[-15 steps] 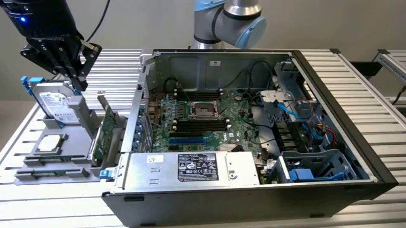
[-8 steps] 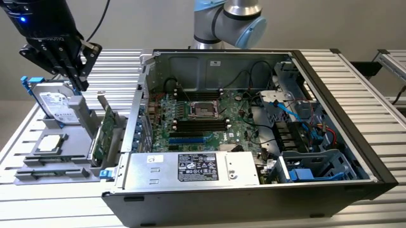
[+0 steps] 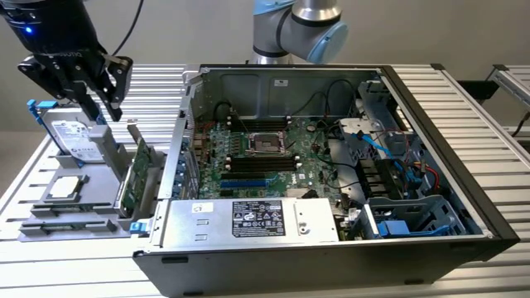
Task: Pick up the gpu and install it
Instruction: 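Pick up the gpu and move the gpu toward the slot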
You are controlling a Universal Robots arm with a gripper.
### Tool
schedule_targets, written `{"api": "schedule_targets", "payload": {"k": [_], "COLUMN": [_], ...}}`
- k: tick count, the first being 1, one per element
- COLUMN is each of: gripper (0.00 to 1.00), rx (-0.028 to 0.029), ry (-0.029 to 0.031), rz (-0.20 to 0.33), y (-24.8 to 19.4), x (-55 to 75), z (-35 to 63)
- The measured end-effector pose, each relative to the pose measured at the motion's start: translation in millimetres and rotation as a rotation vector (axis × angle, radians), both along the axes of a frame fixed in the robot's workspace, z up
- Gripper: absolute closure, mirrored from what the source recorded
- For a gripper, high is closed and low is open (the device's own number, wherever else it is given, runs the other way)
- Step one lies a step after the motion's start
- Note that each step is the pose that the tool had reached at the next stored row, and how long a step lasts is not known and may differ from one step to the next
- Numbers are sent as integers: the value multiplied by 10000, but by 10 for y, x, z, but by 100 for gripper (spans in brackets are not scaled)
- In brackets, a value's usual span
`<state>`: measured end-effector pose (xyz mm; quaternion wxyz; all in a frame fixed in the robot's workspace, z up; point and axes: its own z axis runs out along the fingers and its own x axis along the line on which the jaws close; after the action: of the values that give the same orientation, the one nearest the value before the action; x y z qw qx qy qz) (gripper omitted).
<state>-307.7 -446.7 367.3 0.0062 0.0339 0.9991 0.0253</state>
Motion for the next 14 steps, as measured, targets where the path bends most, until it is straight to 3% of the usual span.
{"api": "schedule_targets", "payload": {"k": [14], "gripper": [58], "rx": [0], "ry": [0], "rz": [193], "y": [-74], "x": [-4], "z": [-254]}}
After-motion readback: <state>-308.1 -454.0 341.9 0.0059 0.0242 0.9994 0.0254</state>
